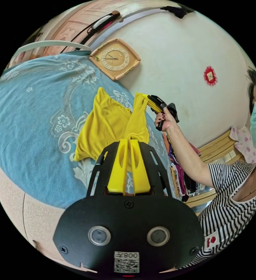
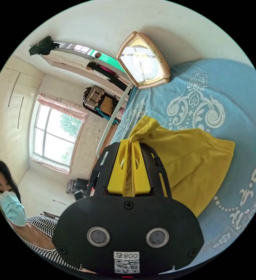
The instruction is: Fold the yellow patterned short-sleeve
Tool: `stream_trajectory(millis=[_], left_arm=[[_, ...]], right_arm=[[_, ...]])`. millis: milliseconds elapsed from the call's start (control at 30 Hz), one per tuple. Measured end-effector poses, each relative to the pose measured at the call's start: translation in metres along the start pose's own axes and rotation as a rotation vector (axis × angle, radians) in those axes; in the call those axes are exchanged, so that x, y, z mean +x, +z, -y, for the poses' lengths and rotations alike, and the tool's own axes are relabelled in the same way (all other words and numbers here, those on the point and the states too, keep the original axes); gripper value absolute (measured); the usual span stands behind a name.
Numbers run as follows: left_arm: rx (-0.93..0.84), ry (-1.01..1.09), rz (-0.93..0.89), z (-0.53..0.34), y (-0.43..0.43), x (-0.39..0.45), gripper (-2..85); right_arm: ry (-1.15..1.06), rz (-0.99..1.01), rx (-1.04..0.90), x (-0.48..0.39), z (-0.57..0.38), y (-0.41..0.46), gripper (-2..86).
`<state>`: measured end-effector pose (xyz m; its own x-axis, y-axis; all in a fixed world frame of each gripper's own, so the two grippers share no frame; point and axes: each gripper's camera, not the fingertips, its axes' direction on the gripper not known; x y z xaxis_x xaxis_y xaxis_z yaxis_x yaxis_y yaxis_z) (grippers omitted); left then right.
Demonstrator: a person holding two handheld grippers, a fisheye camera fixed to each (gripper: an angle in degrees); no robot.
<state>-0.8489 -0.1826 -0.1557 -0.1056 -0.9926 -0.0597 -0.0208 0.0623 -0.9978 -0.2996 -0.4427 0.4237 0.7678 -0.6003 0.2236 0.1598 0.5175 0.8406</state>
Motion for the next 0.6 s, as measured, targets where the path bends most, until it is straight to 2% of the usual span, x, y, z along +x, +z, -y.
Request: stream_trajectory(millis=[600], left_arm=[[0.019, -0.213, -0.070, -0.018, -0.049, -0.181, 1.0]], right_arm=[[-0.006, -0.155, -0.142, -0.079, 0.059, 0.162, 1.4]])
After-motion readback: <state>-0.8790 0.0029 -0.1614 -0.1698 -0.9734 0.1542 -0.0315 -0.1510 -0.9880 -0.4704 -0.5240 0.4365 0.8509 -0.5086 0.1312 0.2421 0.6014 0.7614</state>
